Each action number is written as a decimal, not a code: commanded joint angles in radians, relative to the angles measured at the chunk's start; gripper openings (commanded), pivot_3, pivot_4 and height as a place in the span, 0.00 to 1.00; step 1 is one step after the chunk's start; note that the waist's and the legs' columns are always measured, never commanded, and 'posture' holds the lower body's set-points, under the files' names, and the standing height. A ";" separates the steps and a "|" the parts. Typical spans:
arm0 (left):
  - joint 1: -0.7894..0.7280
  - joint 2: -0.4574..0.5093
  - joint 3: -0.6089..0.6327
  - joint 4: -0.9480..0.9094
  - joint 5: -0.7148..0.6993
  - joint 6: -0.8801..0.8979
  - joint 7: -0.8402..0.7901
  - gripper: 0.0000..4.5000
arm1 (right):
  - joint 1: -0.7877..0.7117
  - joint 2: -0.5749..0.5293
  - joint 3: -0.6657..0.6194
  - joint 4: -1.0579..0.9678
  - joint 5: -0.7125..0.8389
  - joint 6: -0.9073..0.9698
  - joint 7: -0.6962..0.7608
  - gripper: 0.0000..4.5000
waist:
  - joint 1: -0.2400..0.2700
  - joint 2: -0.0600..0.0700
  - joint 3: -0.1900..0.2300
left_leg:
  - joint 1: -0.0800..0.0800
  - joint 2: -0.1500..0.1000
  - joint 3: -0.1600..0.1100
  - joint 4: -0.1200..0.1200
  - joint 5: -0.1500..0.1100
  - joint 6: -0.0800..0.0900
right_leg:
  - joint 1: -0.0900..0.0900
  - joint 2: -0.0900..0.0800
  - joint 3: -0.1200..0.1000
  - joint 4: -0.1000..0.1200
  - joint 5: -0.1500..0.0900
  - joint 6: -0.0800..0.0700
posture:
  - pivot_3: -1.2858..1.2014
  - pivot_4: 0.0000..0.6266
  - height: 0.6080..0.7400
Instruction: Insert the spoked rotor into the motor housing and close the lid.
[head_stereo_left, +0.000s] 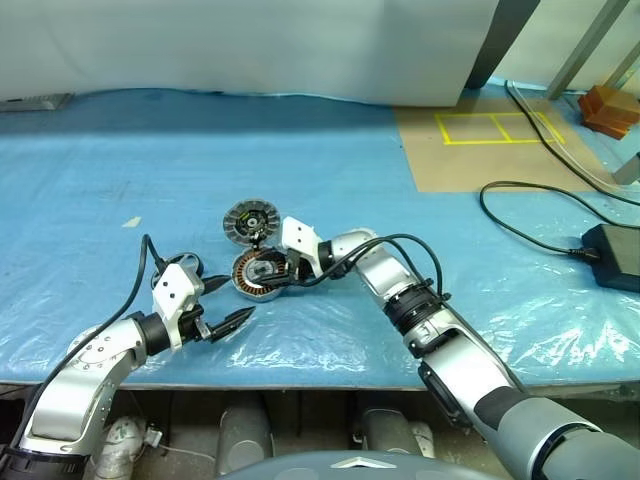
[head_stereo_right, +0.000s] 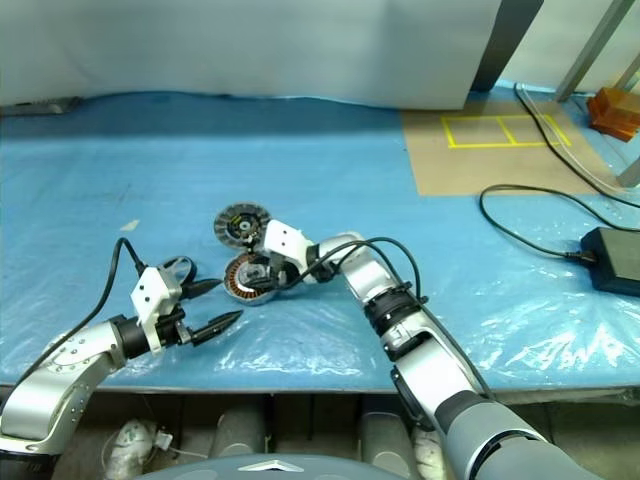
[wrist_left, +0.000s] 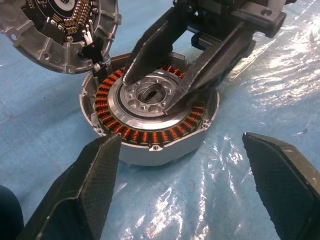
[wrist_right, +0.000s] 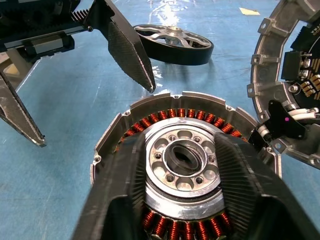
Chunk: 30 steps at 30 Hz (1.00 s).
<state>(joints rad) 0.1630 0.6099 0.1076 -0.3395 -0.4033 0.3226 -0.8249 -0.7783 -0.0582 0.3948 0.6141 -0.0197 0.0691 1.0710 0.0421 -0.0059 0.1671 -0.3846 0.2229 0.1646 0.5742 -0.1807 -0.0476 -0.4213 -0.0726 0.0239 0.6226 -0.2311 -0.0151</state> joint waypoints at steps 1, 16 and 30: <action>-0.003 0.000 0.000 -0.014 0.000 -0.018 -0.001 0.91 | -0.011 -0.003 -0.026 -0.042 0.016 0.021 -0.013 0.49 | 0.000 0.000 0.000 | 0.000 0.000 0.000 0.000 0.000 0.000 | 0.000 0.000 0.000 0.000 0.000 0.000 | 0.52 0.24 1.00; -0.014 -0.006 -0.007 -0.008 0.000 -0.015 -0.003 0.91 | -0.006 0.027 -0.066 -0.134 0.105 0.101 -0.002 0.12 | 0.001 0.000 0.000 | 0.000 0.000 0.000 0.000 0.000 0.000 | 0.000 0.000 0.000 0.000 0.000 0.000 | 0.52 0.24 1.00; -0.004 -0.015 -0.021 -0.024 0.001 -0.008 0.004 0.91 | 0.026 -0.023 0.068 -0.036 -0.043 -0.009 -0.007 0.00 | 0.002 0.000 0.000 | 0.000 0.000 0.000 0.000 0.000 0.000 | 0.000 0.000 0.000 0.000 0.000 0.000 | 0.52 0.24 1.00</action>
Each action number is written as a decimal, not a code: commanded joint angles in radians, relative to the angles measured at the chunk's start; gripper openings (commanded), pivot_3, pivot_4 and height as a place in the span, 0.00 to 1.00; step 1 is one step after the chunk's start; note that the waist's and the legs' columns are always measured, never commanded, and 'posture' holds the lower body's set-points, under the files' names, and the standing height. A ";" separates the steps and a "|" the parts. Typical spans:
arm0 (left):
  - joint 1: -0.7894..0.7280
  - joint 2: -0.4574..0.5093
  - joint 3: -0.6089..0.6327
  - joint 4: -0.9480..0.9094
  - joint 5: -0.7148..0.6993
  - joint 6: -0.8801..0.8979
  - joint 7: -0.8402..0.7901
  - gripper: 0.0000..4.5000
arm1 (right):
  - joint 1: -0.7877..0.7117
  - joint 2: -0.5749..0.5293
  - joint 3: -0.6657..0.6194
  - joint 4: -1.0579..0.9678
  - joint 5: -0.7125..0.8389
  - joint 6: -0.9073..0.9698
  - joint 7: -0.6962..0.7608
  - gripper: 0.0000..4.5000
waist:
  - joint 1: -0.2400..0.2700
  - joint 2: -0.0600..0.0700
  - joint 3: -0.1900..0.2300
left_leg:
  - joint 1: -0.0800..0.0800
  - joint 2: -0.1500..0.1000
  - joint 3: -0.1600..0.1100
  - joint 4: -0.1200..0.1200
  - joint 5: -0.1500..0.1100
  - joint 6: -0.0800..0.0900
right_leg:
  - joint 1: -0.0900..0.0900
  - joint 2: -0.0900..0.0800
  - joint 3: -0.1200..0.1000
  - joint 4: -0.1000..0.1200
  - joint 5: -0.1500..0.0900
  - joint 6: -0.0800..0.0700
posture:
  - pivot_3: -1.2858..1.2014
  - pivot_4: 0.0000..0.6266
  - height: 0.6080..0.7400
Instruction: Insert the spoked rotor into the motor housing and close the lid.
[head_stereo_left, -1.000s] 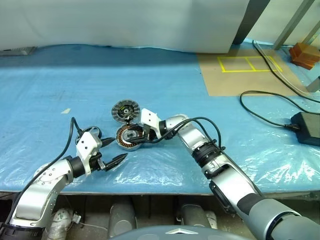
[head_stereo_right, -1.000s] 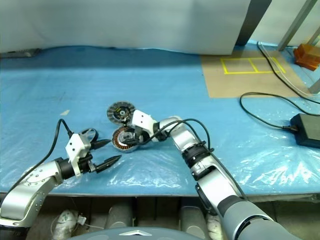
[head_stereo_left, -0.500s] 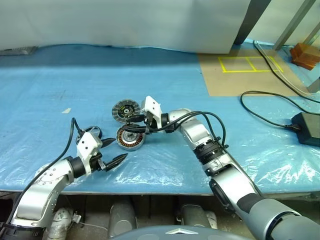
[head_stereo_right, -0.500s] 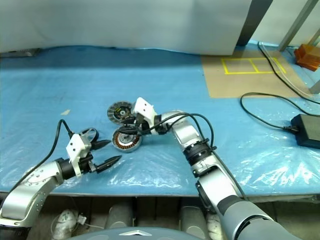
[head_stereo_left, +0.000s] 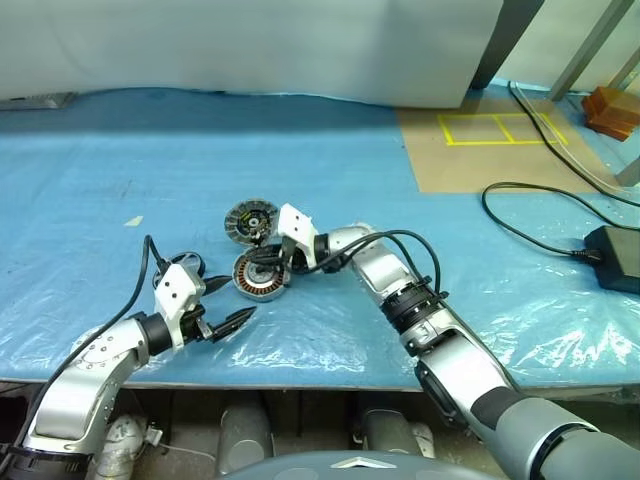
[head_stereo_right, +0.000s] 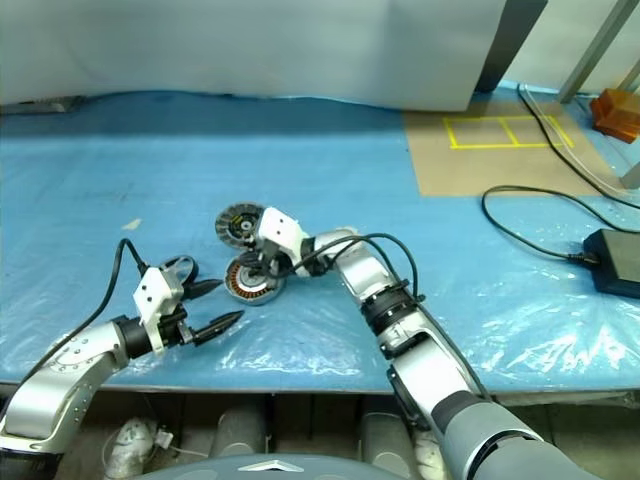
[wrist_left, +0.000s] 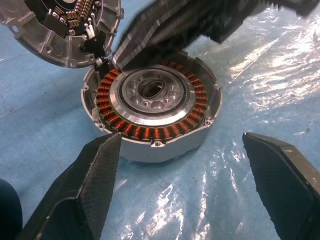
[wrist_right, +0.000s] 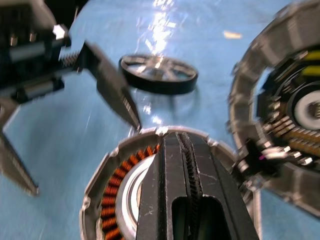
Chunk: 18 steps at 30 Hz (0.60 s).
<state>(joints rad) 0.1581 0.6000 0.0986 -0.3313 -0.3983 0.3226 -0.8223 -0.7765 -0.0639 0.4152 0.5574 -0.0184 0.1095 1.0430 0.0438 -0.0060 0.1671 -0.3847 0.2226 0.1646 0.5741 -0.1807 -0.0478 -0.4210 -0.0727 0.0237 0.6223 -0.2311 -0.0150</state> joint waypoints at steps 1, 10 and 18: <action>0.001 -0.006 -0.013 -0.032 -0.004 -0.008 0.002 0.91 | 0.027 -0.019 0.049 0.032 -0.052 -0.064 0.008 0.00 | 0.000 0.000 0.000 | 0.000 0.000 0.000 0.000 0.000 0.000 | 0.000 0.000 0.000 0.000 0.000 0.000 | 0.52 0.24 1.00; -0.010 -0.006 -0.016 -0.025 -0.004 -0.008 -0.001 0.91 | -0.031 0.047 -0.080 0.061 0.063 0.007 -0.038 0.00 | 0.000 0.000 0.000 | 0.003 0.000 0.000 0.000 0.000 0.000 | 0.002 0.000 0.001 0.001 0.000 0.000 | 0.52 0.24 1.00; -0.010 -0.011 -0.026 -0.026 -0.003 -0.009 -0.001 0.91 | -0.013 0.039 -0.077 -0.041 0.116 0.126 0.033 0.00 | 0.002 0.000 0.000 | 0.002 0.000 0.000 0.001 0.000 0.000 | 0.001 0.000 0.000 0.001 0.000 0.000 | 0.52 0.24 1.00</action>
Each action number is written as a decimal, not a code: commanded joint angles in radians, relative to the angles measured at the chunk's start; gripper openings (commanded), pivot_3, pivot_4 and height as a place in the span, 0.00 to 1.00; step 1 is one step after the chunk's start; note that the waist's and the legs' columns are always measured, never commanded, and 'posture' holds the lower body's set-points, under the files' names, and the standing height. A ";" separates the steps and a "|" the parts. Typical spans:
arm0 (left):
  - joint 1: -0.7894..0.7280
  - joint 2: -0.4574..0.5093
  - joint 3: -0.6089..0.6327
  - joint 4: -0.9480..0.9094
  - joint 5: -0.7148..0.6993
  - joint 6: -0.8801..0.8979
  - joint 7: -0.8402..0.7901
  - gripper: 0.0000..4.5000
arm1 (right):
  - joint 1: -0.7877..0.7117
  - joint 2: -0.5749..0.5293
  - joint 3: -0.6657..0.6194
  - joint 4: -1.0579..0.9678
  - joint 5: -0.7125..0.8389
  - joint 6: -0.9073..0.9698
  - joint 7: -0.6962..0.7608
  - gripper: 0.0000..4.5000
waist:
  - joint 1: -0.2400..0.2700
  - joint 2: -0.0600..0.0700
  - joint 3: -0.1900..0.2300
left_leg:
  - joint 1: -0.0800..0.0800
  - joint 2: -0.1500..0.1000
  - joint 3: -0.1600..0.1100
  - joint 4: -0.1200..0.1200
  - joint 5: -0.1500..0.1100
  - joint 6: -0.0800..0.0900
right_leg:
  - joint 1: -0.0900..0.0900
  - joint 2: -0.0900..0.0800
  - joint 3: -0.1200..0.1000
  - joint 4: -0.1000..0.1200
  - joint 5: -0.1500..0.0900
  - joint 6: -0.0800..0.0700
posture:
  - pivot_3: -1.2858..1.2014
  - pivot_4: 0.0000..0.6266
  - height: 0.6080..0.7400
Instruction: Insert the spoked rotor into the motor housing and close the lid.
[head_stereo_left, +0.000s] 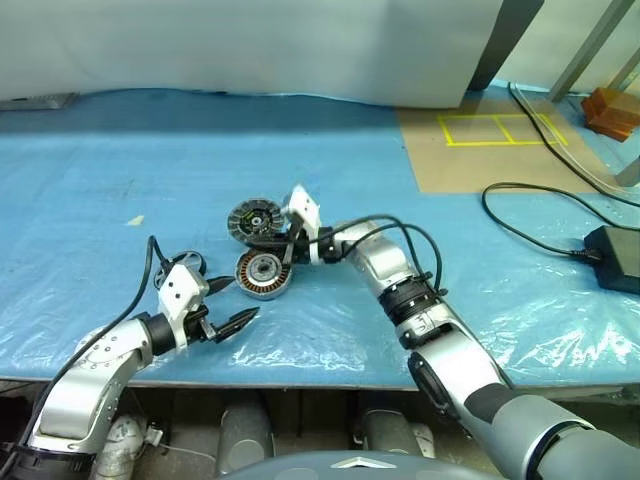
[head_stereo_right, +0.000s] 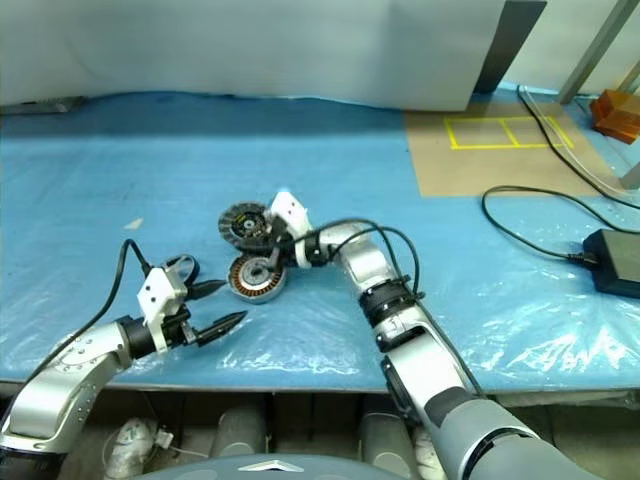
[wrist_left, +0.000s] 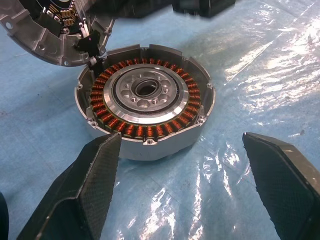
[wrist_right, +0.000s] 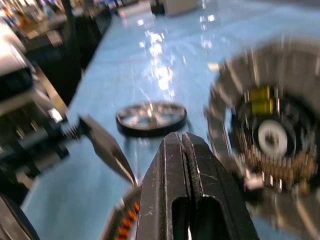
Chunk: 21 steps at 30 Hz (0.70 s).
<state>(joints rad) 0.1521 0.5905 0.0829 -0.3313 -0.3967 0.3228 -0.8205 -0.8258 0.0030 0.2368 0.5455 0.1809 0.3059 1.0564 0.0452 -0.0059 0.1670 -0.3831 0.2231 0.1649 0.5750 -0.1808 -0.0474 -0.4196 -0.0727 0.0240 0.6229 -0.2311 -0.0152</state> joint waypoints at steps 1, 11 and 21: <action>-0.004 -0.002 -0.011 -0.026 -0.005 -0.009 -0.004 0.91 | 0.057 -0.048 0.158 -0.012 -0.146 -0.129 0.012 0.00 | 0.001 -0.001 -0.001 | 0.000 0.000 0.000 0.000 0.000 0.000 | 0.000 0.000 0.000 0.000 0.000 0.000 | 0.52 0.24 1.00; -0.005 0.000 -0.009 -0.028 -0.006 -0.005 -0.002 0.91 | 0.063 -0.039 0.113 0.014 -0.098 -0.070 0.002 0.00 | -0.001 0.000 -0.002 | 0.003 -0.001 0.001 -0.001 0.000 0.000 | 0.001 0.000 0.002 0.000 0.000 0.000 | 0.52 0.24 1.00; -0.023 0.001 -0.011 -0.017 -0.008 -0.005 -0.010 0.91 | 0.025 -0.010 0.019 -0.016 0.004 0.074 0.003 0.00 | -0.002 0.000 -0.002 | -0.001 0.000 0.001 -0.002 0.000 0.000 | -0.002 0.000 0.001 0.000 0.000 0.000 | 0.52 0.24 1.00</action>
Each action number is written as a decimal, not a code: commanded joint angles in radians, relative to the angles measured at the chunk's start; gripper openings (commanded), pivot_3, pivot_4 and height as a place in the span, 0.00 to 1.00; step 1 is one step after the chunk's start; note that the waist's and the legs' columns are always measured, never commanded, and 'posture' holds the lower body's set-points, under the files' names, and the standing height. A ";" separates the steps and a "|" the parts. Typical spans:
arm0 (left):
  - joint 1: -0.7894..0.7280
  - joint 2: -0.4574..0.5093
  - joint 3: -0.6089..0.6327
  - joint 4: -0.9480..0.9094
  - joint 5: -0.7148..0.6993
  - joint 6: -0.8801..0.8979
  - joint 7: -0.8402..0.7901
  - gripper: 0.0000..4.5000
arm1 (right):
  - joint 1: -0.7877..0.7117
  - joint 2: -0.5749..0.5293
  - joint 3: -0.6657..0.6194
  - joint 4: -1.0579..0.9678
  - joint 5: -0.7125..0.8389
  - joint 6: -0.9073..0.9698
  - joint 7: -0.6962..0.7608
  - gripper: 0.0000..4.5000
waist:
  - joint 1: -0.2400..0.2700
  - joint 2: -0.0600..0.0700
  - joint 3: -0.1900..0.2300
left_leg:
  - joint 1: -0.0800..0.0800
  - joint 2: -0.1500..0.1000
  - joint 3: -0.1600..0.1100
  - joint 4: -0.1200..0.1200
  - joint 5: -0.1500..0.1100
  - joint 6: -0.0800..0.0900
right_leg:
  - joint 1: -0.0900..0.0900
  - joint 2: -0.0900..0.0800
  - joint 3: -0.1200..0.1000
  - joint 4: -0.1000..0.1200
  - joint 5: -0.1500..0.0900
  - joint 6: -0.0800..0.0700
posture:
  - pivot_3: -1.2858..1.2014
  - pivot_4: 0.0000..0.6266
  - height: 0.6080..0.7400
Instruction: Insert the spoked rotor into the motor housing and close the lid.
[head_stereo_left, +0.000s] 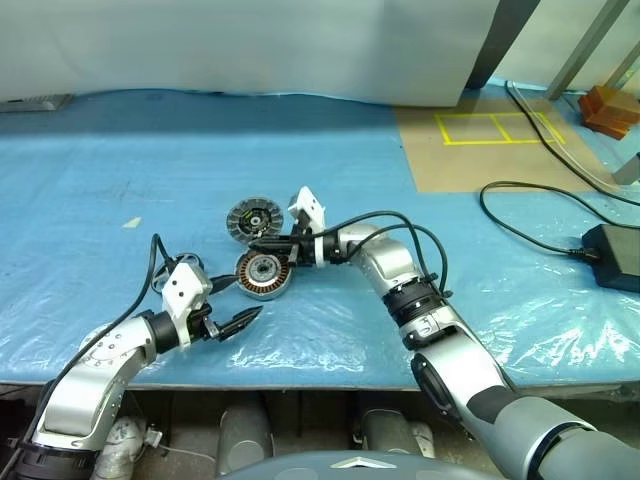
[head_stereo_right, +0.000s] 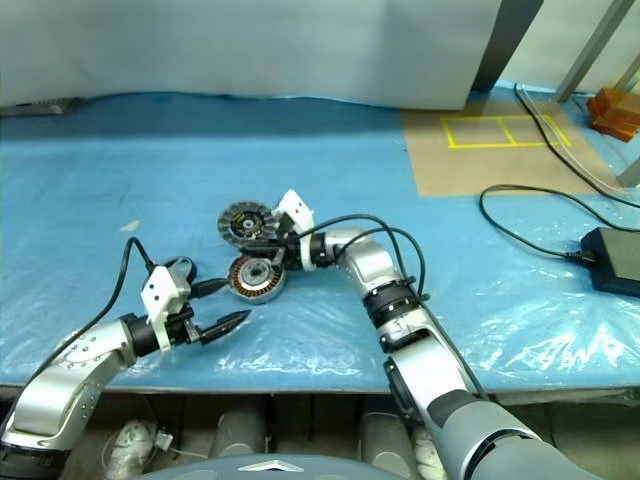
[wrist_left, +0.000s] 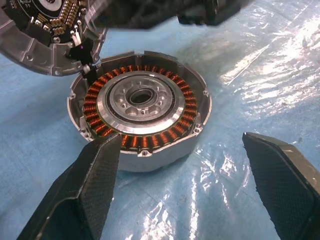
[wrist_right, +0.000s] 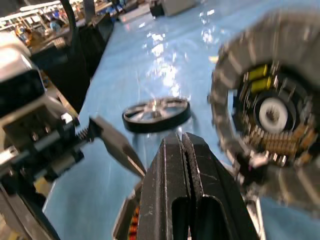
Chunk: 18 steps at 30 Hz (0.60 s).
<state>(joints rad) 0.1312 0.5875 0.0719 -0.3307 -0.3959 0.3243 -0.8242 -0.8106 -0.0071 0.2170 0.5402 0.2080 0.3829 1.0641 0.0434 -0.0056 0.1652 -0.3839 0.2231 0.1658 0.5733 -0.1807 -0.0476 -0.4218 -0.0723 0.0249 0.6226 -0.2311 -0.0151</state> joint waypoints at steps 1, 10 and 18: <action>-0.002 0.005 0.001 -0.016 -0.008 -0.007 -0.007 0.91 | 0.020 -0.008 0.064 -0.001 -0.053 -0.024 -0.008 0.00 | 0.000 0.000 0.000 | 0.000 0.000 0.000 0.000 0.000 0.000 | 0.000 0.000 0.000 0.000 0.000 0.000 | 0.52 0.24 1.00; 0.005 0.014 0.023 -0.012 -0.014 -0.005 -0.008 0.91 | 0.051 -0.051 0.159 0.067 -0.174 -0.158 -0.042 0.00 | -0.001 0.000 0.000 | 0.003 0.000 0.001 0.000 0.000 0.000 | 0.002 0.000 0.001 0.000 0.000 0.000 | 0.52 0.24 1.00; -0.005 0.012 0.021 -0.007 -0.015 -0.004 -0.007 0.91 | -0.015 0.035 -0.014 0.016 0.011 -0.046 -0.029 0.00 | -0.001 0.000 0.000 | 0.000 0.000 0.001 0.000 0.000 0.000 | 0.000 0.000 0.001 0.000 0.000 0.000 | 0.52 0.24 1.00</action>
<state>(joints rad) 0.1305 0.5911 0.0768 -0.3240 -0.3986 0.3255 -0.8268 -0.7903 0.0118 0.2359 0.6163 0.1588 0.3027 1.0116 0.0427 -0.0056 0.1652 -0.3845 0.2229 0.1668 0.5731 -0.1807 -0.0476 -0.4227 -0.0725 0.0262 0.6223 -0.2311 -0.0151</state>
